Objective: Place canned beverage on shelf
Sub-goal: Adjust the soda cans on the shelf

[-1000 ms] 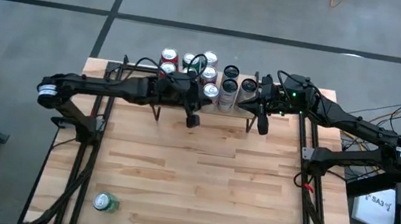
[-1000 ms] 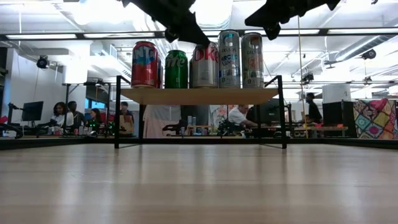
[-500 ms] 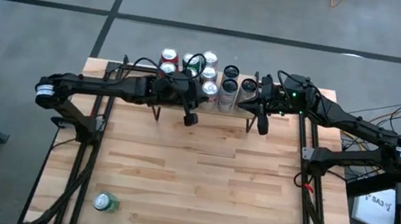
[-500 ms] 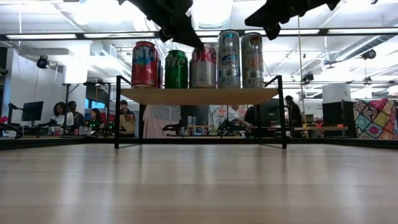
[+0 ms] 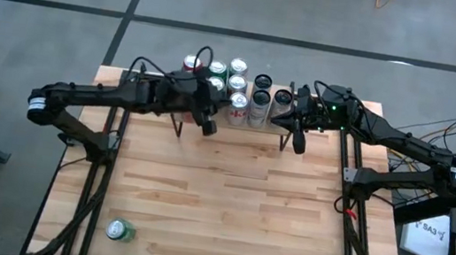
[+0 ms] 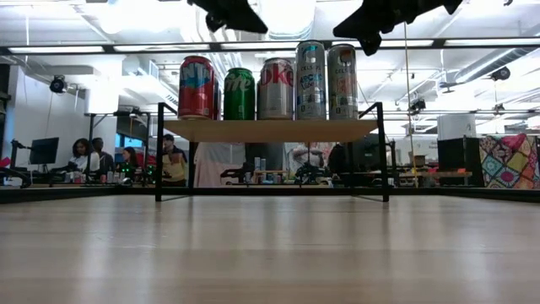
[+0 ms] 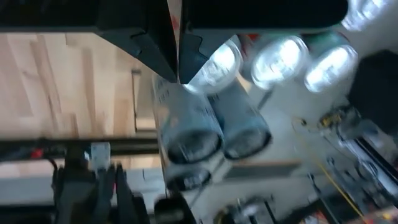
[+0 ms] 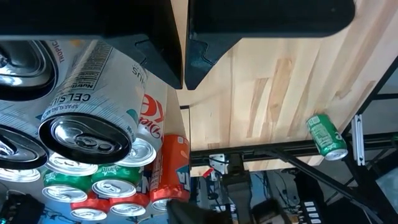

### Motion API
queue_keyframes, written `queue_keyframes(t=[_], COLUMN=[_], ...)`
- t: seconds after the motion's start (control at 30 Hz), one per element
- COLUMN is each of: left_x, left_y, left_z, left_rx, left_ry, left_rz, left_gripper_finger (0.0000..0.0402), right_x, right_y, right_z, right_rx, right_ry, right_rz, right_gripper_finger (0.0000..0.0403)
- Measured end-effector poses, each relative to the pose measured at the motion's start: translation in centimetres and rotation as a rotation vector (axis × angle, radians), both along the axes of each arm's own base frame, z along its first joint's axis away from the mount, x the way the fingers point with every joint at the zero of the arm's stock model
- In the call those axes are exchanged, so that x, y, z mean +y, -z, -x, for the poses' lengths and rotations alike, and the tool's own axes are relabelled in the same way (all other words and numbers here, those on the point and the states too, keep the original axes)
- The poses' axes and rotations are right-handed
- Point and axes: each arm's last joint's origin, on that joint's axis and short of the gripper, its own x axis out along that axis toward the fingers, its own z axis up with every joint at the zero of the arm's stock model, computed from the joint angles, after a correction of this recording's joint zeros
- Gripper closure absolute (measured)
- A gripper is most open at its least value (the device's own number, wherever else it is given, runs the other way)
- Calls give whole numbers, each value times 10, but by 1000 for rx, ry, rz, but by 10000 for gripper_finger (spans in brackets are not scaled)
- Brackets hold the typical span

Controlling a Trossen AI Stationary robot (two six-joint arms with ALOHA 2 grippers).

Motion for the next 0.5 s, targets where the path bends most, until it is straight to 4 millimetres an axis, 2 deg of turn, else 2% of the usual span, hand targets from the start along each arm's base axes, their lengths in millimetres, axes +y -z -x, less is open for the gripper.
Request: queue_keyframes(t=[0.13,0.33,0.5], left_x=[7,19,21], left_y=[-1,16,23], left_z=[-4,-15,-20], left_rx=[-31,27,48], left_ry=[-7,-35,-39], left_rz=[-39,-26,-20], left_gripper_finger=[402,402,402], right_x=[0,2,3], right_y=[0,0,0], right_z=[0,-1,-1], right_rx=[0,1,1], right_ry=[1,-7,-12], right_rz=[-3,-3,-4], right_gripper_finger=[394,394,394])
